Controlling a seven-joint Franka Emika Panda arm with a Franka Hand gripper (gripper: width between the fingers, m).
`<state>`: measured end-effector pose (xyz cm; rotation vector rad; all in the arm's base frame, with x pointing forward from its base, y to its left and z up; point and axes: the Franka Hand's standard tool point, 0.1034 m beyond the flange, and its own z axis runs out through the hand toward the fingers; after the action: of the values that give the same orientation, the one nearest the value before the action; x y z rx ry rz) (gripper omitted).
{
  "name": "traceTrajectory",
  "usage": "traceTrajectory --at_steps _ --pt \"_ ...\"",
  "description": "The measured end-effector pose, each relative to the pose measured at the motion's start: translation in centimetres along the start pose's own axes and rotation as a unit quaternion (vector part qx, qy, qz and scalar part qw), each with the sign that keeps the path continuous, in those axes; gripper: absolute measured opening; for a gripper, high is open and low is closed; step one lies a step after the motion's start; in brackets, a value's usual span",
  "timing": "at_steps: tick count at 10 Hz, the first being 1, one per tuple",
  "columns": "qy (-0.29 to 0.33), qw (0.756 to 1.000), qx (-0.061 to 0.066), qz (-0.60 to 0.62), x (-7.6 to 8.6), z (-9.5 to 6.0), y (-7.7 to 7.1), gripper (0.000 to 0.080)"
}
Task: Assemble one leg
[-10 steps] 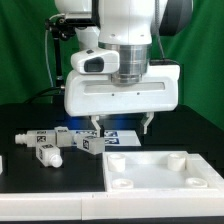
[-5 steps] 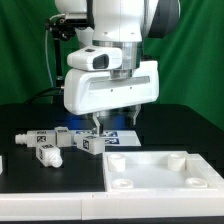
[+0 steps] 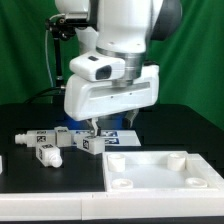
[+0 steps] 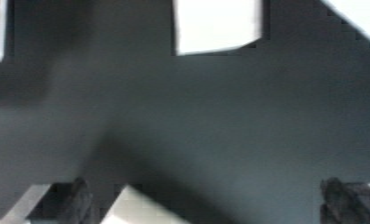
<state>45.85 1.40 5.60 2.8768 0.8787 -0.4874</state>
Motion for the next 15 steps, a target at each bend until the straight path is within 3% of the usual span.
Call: traceTrajectory --at_steps 2,5,7,8,13,15 --pt "-0.020 1.000 0.006 0.001 0.2 0.1 -0.4 0.0649" --pt "-0.110 0.994 0.022 -0.011 -0.1 0.6 -1.0 0.0649" --pt "-0.165 0.985 0.026 -0.032 -1.9 2.1 0.1 0.0649" --pt "-0.180 0.983 0.019 -0.042 -2.3 2.5 0.2 0.0649" --pt "-0.194 0.980 0.024 -0.035 -2.5 2.8 0.5 0.0649" --pt "-0.211 0.977 0.001 -0.014 -2.9 3.0 0.8 0.0649"
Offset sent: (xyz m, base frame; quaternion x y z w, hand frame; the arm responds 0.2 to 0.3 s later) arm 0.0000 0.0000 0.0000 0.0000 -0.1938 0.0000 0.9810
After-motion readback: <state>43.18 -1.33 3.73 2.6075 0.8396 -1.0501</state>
